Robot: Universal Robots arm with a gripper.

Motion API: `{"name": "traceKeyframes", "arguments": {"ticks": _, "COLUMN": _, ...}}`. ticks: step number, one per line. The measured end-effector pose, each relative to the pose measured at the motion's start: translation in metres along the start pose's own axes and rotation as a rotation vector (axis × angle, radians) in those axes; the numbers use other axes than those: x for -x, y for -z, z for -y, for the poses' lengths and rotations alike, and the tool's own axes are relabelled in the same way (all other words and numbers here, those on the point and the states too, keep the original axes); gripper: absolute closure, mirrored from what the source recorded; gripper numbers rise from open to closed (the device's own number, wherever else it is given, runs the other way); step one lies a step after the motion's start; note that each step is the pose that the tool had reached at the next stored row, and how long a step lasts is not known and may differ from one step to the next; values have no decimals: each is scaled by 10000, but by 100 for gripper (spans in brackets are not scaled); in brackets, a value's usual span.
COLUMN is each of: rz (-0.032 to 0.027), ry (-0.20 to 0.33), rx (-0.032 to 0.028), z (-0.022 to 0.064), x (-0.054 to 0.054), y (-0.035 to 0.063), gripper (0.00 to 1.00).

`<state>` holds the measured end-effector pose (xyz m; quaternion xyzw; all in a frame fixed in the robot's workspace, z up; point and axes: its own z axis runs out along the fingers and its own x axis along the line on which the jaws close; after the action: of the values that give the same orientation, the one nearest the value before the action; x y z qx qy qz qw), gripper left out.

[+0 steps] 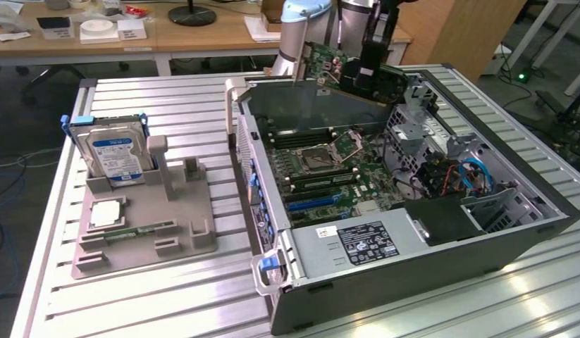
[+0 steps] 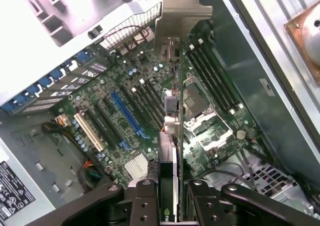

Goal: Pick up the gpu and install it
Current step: 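Insert the gpu into the slot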

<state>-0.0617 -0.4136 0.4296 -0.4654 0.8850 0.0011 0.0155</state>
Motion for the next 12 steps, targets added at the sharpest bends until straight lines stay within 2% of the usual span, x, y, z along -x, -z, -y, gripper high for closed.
{"name": "traceKeyframes", "arguments": {"ticks": 12, "rz": 15, "ry": 1376, "rx": 38, "z": 2, "x": -4, "y": -1, "gripper": 73}}
